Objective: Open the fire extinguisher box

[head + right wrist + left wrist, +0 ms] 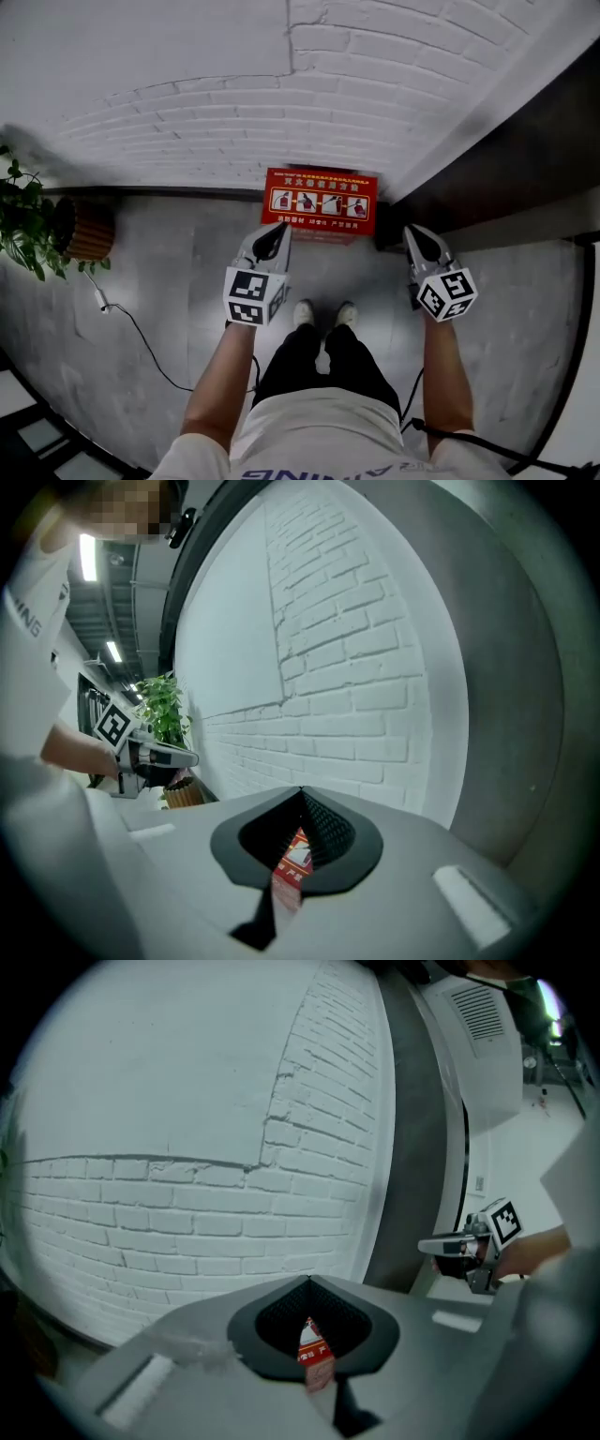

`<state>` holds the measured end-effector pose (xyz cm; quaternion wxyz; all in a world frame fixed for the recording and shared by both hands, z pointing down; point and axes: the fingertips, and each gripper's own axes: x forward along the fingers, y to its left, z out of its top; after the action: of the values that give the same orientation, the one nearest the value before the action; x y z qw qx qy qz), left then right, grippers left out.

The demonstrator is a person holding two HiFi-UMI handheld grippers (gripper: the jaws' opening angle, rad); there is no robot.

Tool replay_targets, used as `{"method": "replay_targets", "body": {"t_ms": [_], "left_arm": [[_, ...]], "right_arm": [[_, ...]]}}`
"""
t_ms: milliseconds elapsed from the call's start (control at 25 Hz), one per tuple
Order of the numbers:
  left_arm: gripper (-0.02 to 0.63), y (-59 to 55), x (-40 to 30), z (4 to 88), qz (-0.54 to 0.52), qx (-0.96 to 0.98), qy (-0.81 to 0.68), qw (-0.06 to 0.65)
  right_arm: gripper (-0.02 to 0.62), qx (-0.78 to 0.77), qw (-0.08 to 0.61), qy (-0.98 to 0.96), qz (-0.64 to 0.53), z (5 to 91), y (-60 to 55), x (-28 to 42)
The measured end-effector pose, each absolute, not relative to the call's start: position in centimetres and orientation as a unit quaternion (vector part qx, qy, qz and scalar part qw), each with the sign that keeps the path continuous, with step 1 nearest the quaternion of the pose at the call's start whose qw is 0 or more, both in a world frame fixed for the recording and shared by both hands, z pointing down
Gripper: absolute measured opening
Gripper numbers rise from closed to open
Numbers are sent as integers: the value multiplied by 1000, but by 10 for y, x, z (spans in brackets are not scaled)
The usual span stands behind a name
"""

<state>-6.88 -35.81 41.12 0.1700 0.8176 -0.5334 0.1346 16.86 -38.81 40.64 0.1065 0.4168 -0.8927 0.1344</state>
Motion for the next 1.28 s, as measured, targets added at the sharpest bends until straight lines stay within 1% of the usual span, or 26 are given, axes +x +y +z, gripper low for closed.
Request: {"method": "replay_targets", "body": {"t_ms": [120,200,280,400,480,600,680,840,880,960,1160,1280], "left_arm": [[5,-359,-70,459,150,806,-540,188],[5,-366,-68,493,155,800,-545,198],[5,-377,-61,527,159,799,-545,198],[3,-383,-51,575,163,792,-547,216],[4,-385,-50,600,160,788,-553,217],[3,-384,-52,626,160,792,-554,203],[3,-386,-54,641,157,790,-559,198],[5,-388,-49,654,142,784,-566,209],[5,-387,-47,655,137,786,-565,210],[4,-381,-46,660,140,789,-559,213],[4,-374,-44,663,162,793,-547,216],[3,-374,-43,661,160,796,-544,212]], "right_arm": [[6,409,119,-891,159,464,-396,172],[6,409,113,-888,179,497,-403,174],[6,410,104,-887,183,522,-411,178],[6,412,118,-886,178,562,-414,188],[6,413,130,-884,178,594,-416,191],[6,416,126,-881,187,636,-418,192],[6,413,127,-882,189,656,-420,192],[7,380,149,-897,171,678,-409,185],[16,371,155,-900,169,682,-406,182],[115,354,168,-904,169,688,-401,174],[118,344,192,-905,159,695,-407,164],[104,344,198,-904,159,699,-408,164]]}}
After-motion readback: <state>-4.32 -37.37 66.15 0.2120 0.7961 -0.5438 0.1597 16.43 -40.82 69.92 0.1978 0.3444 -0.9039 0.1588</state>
